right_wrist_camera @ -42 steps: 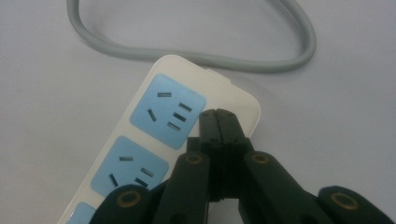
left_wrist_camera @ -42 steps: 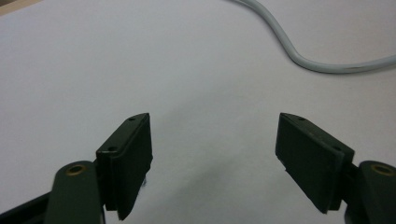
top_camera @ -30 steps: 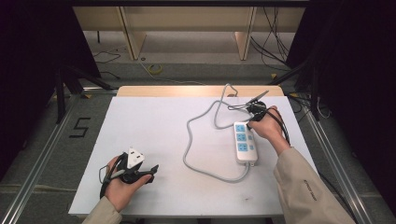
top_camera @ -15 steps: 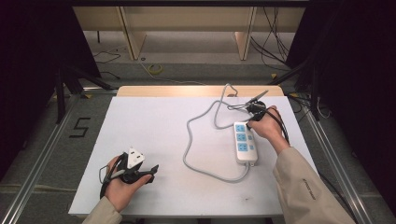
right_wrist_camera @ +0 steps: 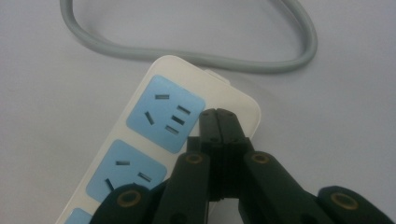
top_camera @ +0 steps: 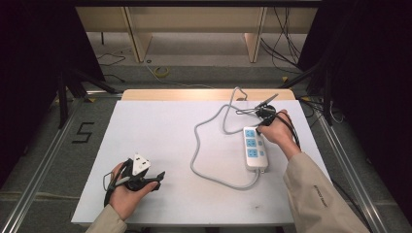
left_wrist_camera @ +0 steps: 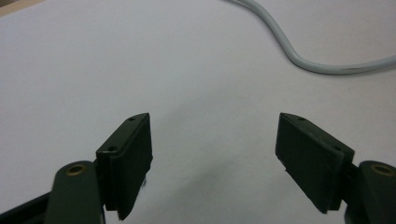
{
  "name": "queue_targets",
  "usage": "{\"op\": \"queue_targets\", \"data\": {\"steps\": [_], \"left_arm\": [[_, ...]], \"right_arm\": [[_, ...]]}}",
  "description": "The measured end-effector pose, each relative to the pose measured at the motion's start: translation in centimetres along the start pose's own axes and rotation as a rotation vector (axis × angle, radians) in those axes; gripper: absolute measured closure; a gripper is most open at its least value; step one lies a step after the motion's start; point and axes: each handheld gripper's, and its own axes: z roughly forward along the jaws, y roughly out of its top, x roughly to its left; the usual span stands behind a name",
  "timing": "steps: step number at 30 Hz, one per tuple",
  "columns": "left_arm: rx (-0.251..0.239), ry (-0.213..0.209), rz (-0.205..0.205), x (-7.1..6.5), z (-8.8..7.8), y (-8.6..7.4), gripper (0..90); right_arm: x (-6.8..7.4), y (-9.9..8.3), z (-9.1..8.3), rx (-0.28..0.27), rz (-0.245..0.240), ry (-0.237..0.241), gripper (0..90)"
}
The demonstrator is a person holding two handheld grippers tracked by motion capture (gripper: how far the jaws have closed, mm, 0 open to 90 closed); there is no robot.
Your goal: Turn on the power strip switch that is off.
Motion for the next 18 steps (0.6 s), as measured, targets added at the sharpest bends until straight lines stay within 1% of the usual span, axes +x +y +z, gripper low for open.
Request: {"op": "queue_targets", "data": {"steps": [9, 18], "left_arm": [[0.000, 0.000, 0.000, -0.01, 0.02, 0.00, 27.1], [0.000, -0.002, 0.000, -0.04, 0.01, 0.00, 27.1]], "right_arm": [[0.06, 0.04, 0.04, 0.006, -0.002, -0.010, 90.0], [-0.06, -0.05, 0.06, 0.002, 0.010, -0.001, 90.0]]}}
